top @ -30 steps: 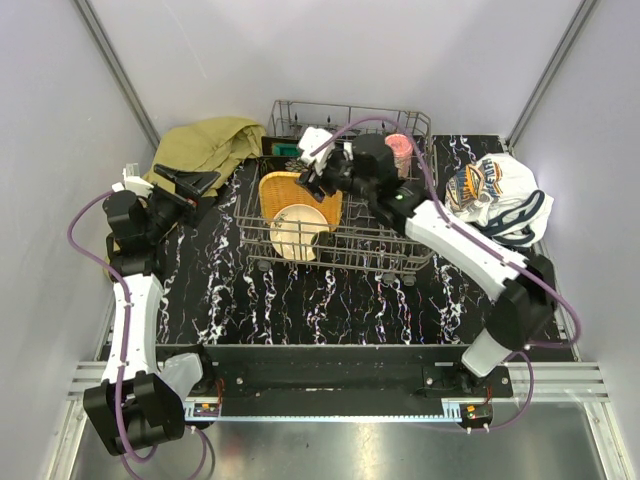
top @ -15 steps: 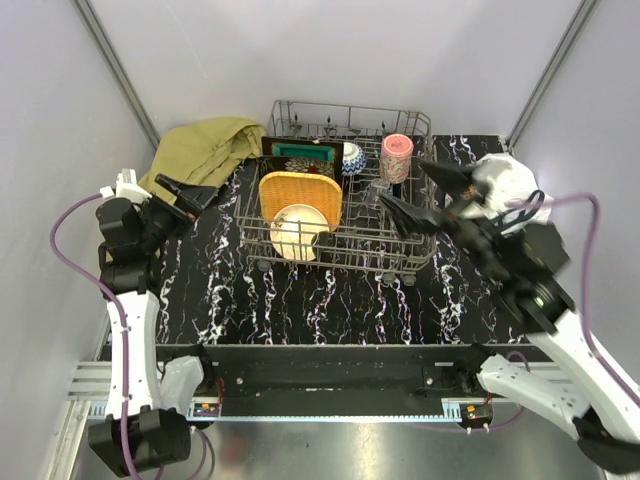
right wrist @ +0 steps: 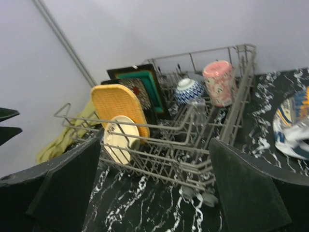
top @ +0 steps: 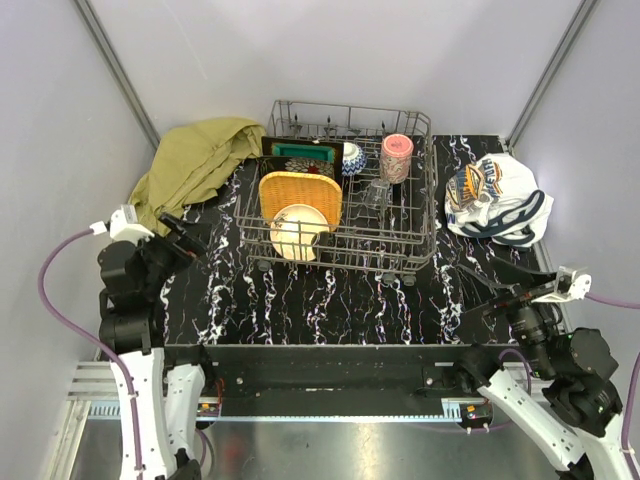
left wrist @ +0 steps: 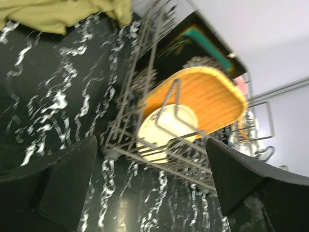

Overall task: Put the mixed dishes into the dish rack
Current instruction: Insert the plate into the dish rack

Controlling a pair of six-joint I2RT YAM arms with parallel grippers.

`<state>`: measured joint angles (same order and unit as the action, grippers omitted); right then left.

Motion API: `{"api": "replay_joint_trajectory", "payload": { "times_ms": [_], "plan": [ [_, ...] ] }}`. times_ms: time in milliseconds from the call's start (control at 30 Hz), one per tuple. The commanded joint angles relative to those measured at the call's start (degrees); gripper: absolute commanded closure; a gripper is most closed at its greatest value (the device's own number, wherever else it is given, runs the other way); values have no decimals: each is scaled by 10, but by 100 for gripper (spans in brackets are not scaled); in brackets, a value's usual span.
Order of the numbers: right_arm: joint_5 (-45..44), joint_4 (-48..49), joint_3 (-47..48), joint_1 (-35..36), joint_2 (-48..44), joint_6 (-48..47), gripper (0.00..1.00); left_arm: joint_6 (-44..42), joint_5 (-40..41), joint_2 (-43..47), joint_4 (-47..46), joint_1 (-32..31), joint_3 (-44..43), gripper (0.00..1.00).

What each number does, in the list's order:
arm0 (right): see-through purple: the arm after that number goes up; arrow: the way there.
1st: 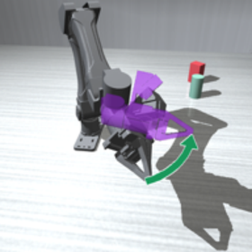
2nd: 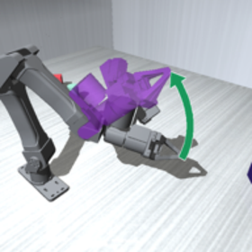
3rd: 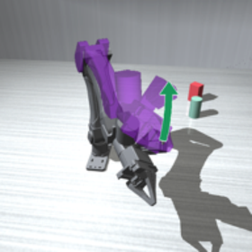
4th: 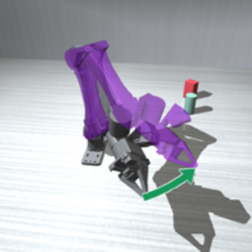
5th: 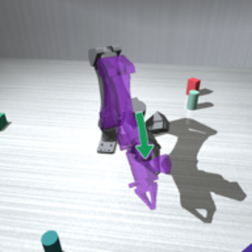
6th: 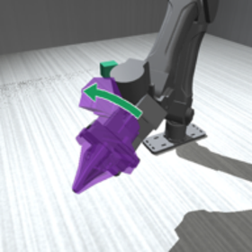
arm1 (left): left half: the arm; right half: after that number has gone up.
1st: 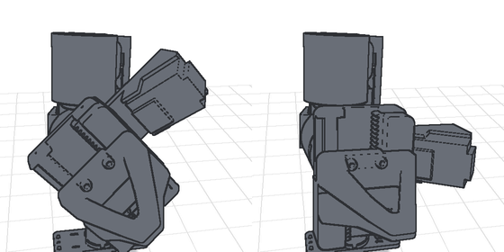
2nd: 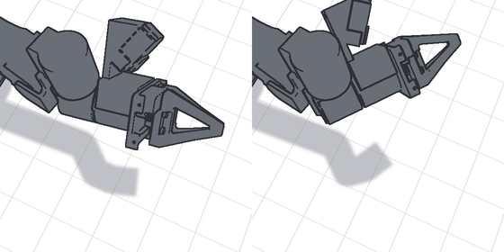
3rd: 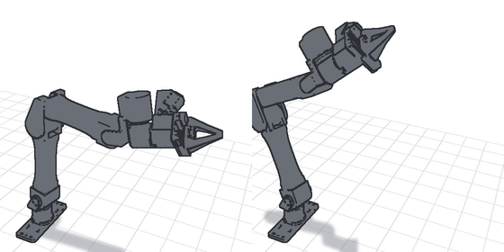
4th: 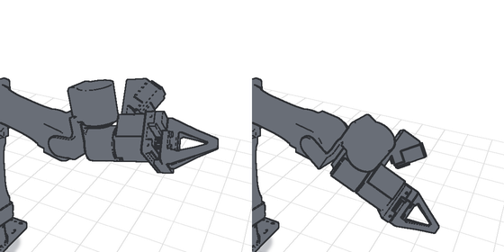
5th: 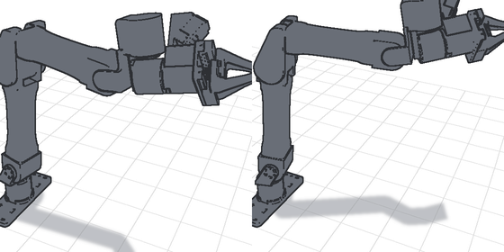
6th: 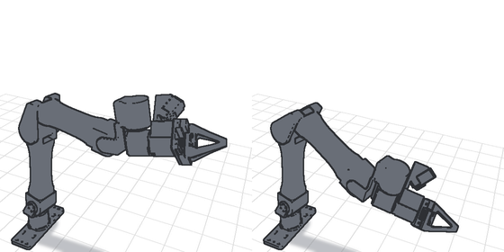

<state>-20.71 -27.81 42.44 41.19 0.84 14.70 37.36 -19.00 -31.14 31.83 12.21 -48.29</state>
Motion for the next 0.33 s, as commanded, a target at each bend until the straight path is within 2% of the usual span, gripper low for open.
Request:
{"api": "replay_joint_trajectory", "payload": {
  "times_ms": [0,300],
  "plan": [
    [-58,-102,34,-2,12,27,0,-36,36,29,30,-4,32,1],
    [-70,-130,48,-2,0,36,0,-77,84,49,52,-5,24,1]
  ]
}}
